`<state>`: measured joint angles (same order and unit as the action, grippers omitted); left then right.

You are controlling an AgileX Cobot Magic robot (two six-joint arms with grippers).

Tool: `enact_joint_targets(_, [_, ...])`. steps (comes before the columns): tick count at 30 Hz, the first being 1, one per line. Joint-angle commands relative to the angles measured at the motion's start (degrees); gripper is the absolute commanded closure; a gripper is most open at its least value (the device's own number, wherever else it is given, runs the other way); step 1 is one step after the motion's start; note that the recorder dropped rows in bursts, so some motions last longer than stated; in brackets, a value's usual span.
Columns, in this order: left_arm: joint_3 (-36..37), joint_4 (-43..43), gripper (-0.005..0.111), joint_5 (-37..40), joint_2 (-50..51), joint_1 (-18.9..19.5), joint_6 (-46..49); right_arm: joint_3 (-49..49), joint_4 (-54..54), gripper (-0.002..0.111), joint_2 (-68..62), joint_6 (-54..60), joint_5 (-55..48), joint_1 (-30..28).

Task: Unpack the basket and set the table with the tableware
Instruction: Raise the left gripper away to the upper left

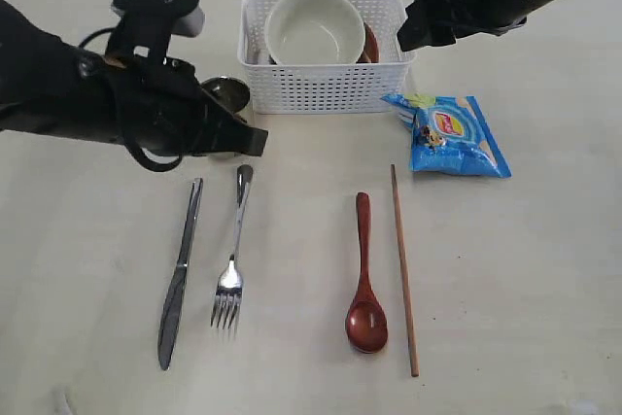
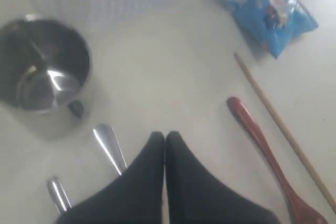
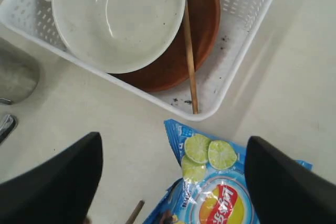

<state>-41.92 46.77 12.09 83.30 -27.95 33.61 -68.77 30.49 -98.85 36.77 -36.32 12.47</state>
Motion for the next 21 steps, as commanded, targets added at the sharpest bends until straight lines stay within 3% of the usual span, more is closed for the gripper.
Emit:
enact_joint_targets(1, [0.29, -3.80, 0.107, -5.06, -4.32, 1.06, 2.61, 0.22, 0.15, 0.037, 0.33, 0.03, 0.00, -0.29])
enact_joint_targets(5, [0.29, -4.85, 0.107, -9.58, -5.27, 6.54, 3.67, 0.22, 0.15, 0.037, 0.33, 0.03, 0.00, -0.29])
enact_joint_targets(13, [-0.31, -4.59, 0.107, -9.98, -5.27, 25.28, 4.96, 0.22, 0.15, 0.037, 0.33, 0.04, 0.58, -0.29])
enact_joint_targets(16, [-0.85, -4.59, 0.107, -8.56, -5.27, 28.50, 4.71, 0.22, 0.15, 0.037, 0.33, 0.04, 1.15, -0.29])
enact_joint_targets(21, [-1.14, -4.59, 0.107, -8.27, -5.04, 28.75, 4.97, 0.22, 0.15, 0.037, 0.33, 0.04, 2.38, -0.29])
